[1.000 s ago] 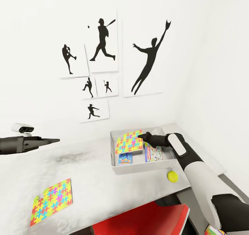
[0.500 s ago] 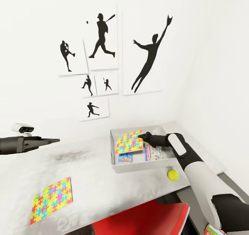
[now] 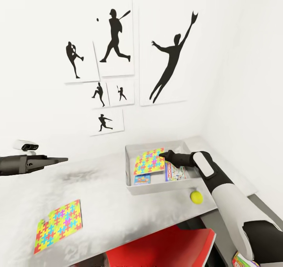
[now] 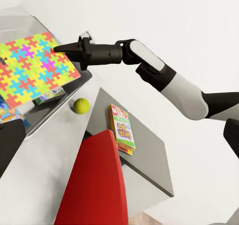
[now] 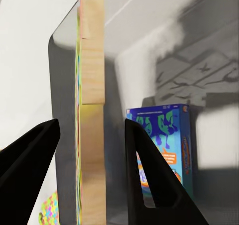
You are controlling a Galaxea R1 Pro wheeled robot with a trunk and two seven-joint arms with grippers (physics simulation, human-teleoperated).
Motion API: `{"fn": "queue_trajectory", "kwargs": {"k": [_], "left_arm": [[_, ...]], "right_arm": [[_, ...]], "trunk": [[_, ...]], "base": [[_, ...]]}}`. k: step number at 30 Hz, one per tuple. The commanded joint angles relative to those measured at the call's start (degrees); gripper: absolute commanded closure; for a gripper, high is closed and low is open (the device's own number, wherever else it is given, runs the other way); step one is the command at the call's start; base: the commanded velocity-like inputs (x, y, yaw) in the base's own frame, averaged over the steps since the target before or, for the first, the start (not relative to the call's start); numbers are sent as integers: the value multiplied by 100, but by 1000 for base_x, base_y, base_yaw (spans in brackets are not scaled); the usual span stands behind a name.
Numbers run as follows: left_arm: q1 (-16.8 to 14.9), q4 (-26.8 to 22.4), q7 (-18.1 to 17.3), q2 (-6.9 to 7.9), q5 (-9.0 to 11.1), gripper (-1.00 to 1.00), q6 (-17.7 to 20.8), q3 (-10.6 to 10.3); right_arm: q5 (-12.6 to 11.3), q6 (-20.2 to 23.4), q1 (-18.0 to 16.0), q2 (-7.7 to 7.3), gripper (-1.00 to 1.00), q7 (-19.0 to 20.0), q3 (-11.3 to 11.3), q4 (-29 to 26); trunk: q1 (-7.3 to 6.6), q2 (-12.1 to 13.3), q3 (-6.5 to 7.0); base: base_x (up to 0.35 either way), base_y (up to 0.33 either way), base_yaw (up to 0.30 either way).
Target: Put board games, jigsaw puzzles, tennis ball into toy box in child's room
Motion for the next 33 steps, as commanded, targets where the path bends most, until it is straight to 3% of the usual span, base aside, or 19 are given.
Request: {"fn": "queue_trajectory", "kwargs": {"k": [1, 33], "left_arm": [[-7, -1, -20, 4, 0, -100, 61, -5], [-7, -1, -20, -2, 0, -100, 58, -9]], "right_arm": [[38, 10, -4, -8, 100, 42, 16, -1], [37, 4, 15, -5, 100, 42, 17, -3]], "trunk": [[3, -13, -19], [3, -13, -233]], "base": [[0, 0, 0], [0, 0, 0]]}}
